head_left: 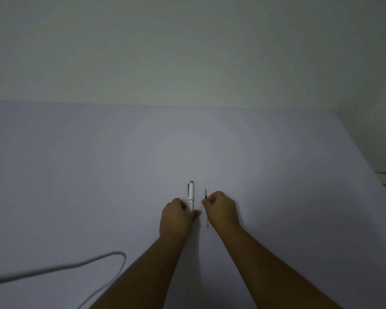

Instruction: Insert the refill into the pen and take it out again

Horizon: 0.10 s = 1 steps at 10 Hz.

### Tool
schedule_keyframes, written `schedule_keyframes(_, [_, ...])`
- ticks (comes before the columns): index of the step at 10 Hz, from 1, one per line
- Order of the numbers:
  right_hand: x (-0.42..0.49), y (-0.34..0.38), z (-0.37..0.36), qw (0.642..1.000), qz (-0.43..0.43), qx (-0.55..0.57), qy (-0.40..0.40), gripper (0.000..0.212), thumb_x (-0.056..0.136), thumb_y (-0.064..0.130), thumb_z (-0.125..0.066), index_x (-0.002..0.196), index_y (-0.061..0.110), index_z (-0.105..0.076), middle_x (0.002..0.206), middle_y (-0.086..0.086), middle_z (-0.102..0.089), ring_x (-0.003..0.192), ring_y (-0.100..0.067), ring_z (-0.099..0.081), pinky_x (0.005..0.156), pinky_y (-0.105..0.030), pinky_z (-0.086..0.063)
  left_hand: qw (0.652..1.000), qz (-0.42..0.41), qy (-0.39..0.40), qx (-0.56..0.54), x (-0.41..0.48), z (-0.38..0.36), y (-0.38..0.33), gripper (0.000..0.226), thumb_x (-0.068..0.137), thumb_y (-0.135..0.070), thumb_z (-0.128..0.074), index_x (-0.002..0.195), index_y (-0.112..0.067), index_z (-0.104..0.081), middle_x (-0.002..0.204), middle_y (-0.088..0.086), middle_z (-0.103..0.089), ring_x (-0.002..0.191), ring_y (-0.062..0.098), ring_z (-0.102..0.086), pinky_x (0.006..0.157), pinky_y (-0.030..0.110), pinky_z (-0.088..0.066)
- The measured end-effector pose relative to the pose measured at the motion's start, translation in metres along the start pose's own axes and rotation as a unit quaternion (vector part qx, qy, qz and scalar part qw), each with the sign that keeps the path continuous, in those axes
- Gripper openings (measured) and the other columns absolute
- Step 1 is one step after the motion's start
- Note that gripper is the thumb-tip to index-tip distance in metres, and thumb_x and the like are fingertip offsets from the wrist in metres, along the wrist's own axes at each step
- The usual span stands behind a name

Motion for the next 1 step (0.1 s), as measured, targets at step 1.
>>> schedule_keyframes(1, [-0.0003, 0.0119, 0.0137, 0.998, 0.021, 0.018, -0.05, 0.03, 0.092, 0.035, -0.05, 0.098, 0.008, -0.063, 0.1, -0.014, -0.069, 0.093, -0.03, -0.064, 0.082, -0.039, -0.053, 0.997, -0.03, -0.063, -0.029, -0.0024, 0.0149, -0.0058, 0.042, 0.086, -0.035, -0.065, 0.116, -0.006, -0.057, 0.107, 0.009, -0.061, 0.094, 0.022, -0.059, 0.07, 0.022, -0.047])
Point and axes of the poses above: each hand's wrist, its own x-axis towards the middle knuckle, its own z-axis out of the back of the hand, y = z × x, the point moved 4 cm from there along x, towards the middle knuckle
